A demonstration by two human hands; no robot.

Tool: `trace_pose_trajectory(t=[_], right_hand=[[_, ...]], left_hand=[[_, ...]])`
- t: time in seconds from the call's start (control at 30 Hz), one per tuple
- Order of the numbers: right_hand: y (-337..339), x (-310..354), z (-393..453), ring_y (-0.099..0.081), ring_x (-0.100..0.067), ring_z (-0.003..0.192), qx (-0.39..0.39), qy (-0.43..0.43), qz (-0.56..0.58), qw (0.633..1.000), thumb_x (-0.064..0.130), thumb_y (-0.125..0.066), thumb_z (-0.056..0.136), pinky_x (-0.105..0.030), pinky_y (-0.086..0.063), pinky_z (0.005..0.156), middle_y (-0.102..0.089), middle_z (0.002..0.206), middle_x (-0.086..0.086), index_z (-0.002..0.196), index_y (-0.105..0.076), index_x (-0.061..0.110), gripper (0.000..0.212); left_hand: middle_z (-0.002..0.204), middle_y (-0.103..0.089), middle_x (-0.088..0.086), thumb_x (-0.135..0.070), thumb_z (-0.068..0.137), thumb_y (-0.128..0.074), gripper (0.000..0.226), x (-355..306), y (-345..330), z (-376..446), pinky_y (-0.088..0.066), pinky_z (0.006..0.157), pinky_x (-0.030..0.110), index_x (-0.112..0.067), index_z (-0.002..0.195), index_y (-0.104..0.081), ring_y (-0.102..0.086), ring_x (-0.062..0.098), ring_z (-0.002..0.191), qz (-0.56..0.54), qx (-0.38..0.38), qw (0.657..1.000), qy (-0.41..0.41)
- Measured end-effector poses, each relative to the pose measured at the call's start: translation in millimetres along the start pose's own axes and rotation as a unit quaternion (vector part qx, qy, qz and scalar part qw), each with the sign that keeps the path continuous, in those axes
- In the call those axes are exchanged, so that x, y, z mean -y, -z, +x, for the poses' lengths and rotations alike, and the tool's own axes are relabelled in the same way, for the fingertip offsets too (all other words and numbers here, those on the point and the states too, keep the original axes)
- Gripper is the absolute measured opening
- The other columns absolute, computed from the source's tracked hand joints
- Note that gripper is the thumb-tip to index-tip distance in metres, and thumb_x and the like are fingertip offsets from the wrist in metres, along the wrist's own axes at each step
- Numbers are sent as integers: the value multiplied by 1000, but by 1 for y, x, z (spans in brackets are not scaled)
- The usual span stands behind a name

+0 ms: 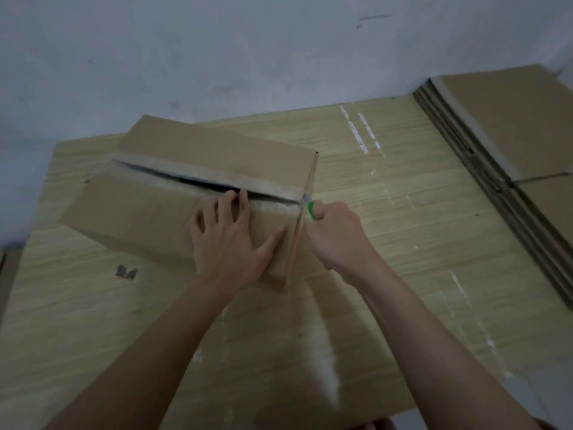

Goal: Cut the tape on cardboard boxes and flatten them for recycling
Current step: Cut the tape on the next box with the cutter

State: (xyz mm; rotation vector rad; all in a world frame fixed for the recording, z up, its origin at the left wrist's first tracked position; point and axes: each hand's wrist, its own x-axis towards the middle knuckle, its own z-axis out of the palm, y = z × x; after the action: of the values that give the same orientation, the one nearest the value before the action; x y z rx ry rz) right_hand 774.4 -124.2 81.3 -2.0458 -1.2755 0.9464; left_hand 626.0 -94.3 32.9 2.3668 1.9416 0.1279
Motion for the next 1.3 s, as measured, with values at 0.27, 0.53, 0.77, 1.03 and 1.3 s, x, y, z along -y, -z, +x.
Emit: trace_pose_trajectory(t=[0.27, 0.53, 0.77, 1.03, 1.3], right_hand=[[-1, -3, -2, -55, -30, 78, 15, -30, 38, 999, 1, -40, 82, -28, -37, 57, -63, 97, -21, 110, -62, -5, 36], [-3, -8, -9, -27, -5, 31, 39, -104, 214, 970, -3, -36, 88, -15, -20, 37, -38, 48, 3, 76, -65, 15, 36], [14, -12, -3, -25, -5, 29, 34, -105, 231, 967, -1, -36, 89, -12, -19, 35, -37, 53, 1, 84, -68, 23, 40], [5, -11, 8, -27, -3, 26, 16, -110, 209, 972, -2, -35, 86, -13, -21, 34, -42, 49, 10, 124, -61, 22, 52], [16, -8, 9, -22, -6, 30, 82, -138, 254, 954, 13, -42, 97, -11, -16, 35, -36, 56, -2, 77, -63, 15, 30]], left_hand=[[143, -34, 7, -76, 73, -6, 96, 1, 2, -2, -20, 105, 45, -17, 145, -33, -19, 23, 121, -6, -1, 1000, -15], [145, -40, 2, -51, 86, -10, 74, -3, 8, -2, -21, 105, 57, -13, 140, -43, -26, 21, 130, -52, 22, 989, -135], [157, 5, -16, -50, 74, 16, 78, -10, 12, -5, -15, 107, 45, -29, 149, 8, -5, 17, 138, -26, 102, 988, -114], [158, 2, -14, -49, 69, 20, 84, -11, 9, -6, -17, 99, 43, -27, 150, 8, -10, 18, 136, -11, 92, 989, -119], [157, 5, -15, -48, 70, 21, 82, -11, 9, -5, -18, 100, 44, -26, 149, 13, -9, 17, 137, -1, 102, 987, -121]])
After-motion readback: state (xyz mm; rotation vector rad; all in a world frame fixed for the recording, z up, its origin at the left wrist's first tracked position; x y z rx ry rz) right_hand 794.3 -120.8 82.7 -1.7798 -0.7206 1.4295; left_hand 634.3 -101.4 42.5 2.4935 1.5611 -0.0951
